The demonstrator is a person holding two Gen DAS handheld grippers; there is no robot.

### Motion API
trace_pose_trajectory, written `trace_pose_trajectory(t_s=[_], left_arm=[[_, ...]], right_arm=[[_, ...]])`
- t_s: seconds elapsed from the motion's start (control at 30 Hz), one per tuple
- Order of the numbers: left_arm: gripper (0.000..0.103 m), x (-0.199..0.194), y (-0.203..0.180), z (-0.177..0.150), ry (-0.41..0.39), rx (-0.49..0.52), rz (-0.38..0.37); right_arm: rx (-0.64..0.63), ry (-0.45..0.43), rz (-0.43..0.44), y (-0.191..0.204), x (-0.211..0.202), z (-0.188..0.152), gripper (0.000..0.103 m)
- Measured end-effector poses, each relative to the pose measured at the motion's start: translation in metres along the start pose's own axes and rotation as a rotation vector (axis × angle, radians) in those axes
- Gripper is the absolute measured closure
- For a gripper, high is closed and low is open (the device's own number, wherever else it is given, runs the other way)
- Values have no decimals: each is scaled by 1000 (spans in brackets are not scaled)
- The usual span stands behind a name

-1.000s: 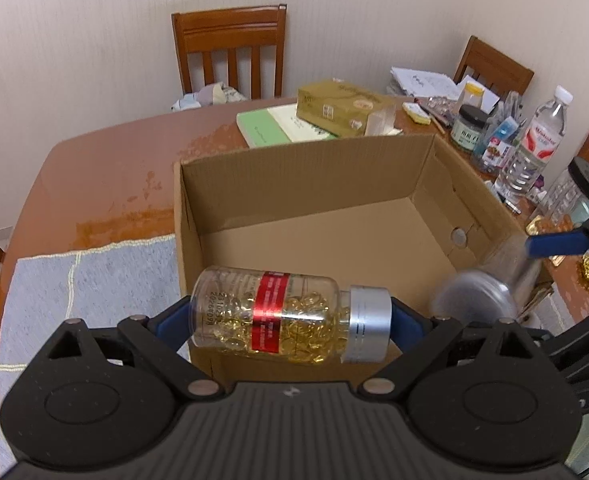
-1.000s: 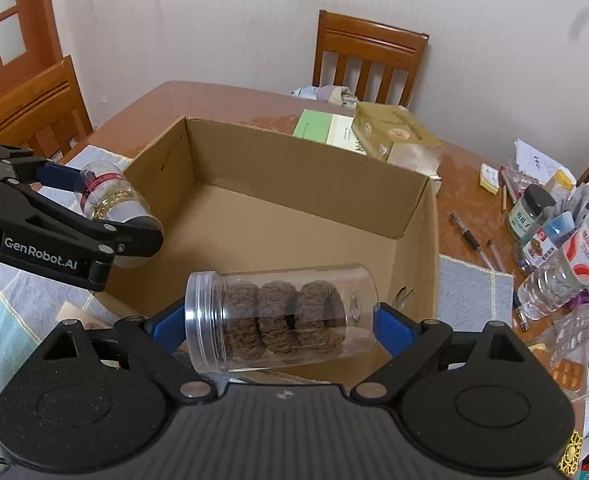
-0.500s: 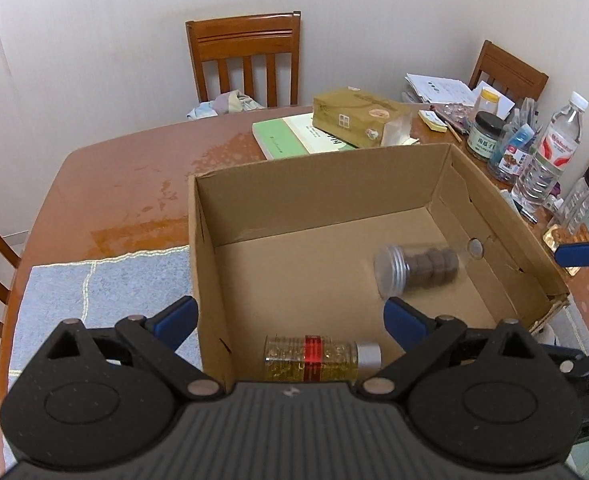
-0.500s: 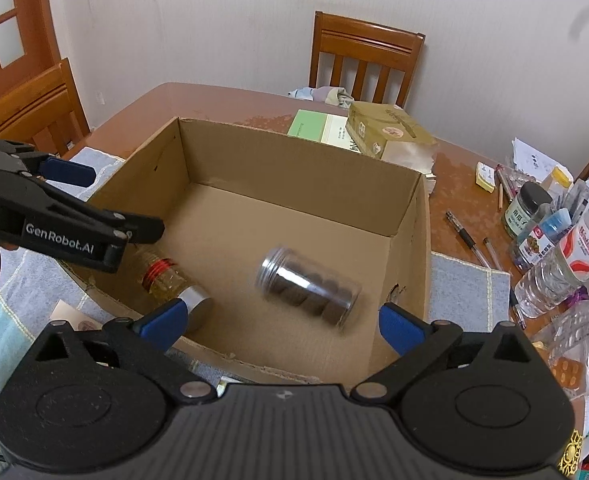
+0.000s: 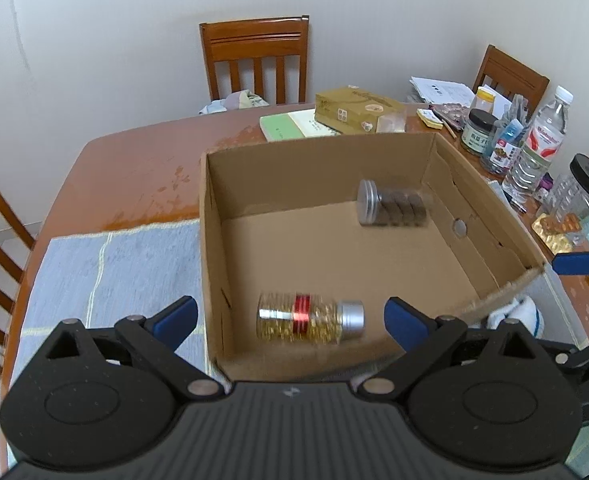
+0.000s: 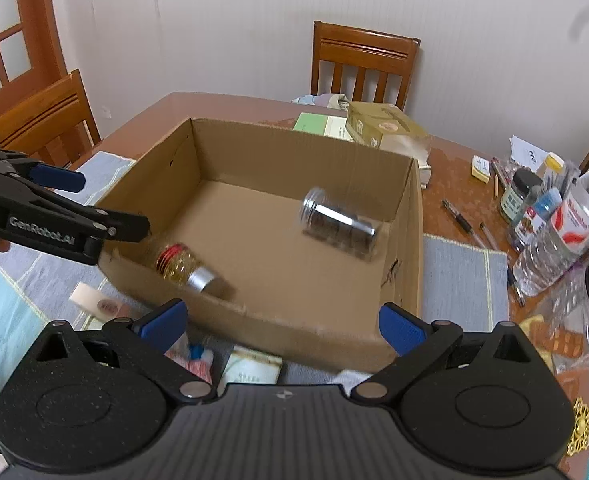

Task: Organize objects
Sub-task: 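Carry both held jars over the cardboard box and open both tools, then return to the pile and grasp the empty clear jar with right tool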

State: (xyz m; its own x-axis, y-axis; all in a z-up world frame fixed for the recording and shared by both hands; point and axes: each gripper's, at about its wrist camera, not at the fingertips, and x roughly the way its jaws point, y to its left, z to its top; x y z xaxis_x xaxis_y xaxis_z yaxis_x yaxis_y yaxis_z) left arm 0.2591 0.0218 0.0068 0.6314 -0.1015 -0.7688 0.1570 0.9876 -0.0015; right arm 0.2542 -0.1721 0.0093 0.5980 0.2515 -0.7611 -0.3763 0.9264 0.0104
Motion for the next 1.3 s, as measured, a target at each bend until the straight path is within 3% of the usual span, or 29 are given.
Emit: trace_pose_trajectory(t_s=[0.27,0.7,0.97,1.3], left_arm=[[3,-17,-12,-42,29,-38,27],[3,-48,-14,-105,24,-73,-18],[3,-60,-8,-135,54,-134,6],[3,-74,-28,-166,72,-264,126]], right_arm=[[25,16,19,0,-8,-37,0],[127,43,-61,17,-40,-108,0],[29,73,-40,29,-51,-129,0],[-178,67,124,9,-28,-113,0]])
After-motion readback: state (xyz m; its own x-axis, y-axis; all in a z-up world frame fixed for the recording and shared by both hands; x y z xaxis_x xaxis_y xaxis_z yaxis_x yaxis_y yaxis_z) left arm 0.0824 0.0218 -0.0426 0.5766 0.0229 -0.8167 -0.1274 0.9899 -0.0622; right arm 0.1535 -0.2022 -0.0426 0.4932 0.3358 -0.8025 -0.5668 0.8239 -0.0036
